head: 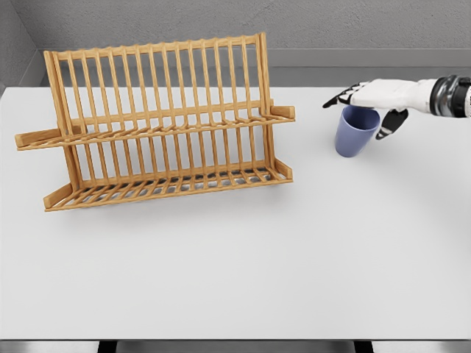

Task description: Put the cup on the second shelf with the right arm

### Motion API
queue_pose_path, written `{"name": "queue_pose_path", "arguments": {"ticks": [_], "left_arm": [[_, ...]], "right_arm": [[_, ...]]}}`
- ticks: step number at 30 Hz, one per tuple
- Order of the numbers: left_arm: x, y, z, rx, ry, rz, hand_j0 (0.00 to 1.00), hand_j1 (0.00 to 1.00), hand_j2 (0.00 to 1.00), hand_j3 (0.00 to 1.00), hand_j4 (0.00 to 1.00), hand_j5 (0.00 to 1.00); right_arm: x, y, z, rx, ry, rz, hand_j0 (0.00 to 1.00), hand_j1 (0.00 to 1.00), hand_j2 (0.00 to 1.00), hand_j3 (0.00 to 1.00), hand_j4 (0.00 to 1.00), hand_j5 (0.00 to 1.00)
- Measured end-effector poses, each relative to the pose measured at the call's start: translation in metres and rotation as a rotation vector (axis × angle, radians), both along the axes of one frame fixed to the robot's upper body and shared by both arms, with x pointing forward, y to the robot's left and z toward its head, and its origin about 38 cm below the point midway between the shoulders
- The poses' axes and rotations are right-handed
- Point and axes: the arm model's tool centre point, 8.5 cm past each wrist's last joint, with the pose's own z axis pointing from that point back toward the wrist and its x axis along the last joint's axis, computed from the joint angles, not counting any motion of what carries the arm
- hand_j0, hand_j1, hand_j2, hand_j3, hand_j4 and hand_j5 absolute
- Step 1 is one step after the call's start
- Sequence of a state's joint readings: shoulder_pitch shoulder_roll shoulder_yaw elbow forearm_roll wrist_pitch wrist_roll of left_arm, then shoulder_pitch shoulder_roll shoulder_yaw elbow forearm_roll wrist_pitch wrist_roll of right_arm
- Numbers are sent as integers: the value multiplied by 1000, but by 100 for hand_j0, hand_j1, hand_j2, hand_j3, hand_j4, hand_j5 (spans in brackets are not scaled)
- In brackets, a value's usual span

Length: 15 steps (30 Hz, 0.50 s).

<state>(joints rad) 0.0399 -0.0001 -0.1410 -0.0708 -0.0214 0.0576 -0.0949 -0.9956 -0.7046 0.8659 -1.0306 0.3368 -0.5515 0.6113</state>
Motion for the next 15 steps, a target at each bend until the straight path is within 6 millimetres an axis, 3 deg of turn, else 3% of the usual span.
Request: {"name": "queue_pose_path", "arguments": {"ticks": [11, 15], "left_arm": [[0, 0, 0, 0, 0, 0, 100, 100, 100, 100, 100, 100], [0, 0, 0, 0, 0, 0, 100, 100, 100, 100, 100, 100]], "right_arm": [[4, -2, -12, 1, 30, -24, 100, 100, 100, 100, 100, 100], [5, -1, -13, 3, 33, -30, 78, 78, 78, 78, 78, 78]]}}
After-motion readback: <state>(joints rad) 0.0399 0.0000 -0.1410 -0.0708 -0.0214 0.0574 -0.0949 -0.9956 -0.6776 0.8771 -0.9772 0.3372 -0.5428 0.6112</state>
